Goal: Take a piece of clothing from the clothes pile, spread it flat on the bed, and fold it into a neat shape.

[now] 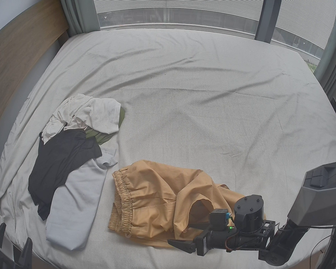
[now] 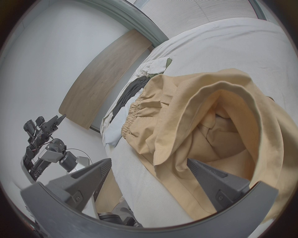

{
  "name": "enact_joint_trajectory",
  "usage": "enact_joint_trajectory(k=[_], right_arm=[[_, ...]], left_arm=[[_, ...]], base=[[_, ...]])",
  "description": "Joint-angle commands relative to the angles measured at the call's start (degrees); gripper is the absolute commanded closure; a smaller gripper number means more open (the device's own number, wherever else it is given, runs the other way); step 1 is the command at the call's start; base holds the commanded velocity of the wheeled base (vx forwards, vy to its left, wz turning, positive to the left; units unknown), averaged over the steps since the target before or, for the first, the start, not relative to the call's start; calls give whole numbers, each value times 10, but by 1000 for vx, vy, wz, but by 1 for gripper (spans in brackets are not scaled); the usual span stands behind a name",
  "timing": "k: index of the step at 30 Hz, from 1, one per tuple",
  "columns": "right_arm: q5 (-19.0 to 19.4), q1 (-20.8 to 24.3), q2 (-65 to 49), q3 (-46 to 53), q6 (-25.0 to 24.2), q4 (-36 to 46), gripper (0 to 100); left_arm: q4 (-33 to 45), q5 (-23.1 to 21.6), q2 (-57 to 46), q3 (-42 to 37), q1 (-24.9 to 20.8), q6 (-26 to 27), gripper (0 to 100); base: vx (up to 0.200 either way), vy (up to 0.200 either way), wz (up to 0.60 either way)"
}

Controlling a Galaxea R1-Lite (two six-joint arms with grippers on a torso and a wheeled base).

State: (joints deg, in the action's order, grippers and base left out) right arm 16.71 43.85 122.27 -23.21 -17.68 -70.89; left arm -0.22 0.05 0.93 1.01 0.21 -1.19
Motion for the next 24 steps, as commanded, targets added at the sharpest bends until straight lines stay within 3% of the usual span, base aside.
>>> enact_joint_trajectory(k=[1, 3, 4, 12, 24], right_arm=[[0, 0, 9, -6, 0, 0, 0], [-1, 5, 16, -12, 0, 0, 0], [-1, 5, 17, -13, 0, -1, 100], [-6, 5, 39, -10, 0, -50, 100], [-19, -15, -9, 40, 0, -55, 100]], left_arm=[[0, 0, -8, -10, 1, 0, 0], [0, 0, -7, -10, 1, 0, 0], [0, 0, -7, -10, 1, 0, 0], [0, 0, -8, -10, 0, 0, 0], [0, 0, -7, -10, 0, 0, 0]], base=[[0, 0, 0], [0, 0, 0], [0, 0, 0], [0, 0, 0], [0, 0, 0]])
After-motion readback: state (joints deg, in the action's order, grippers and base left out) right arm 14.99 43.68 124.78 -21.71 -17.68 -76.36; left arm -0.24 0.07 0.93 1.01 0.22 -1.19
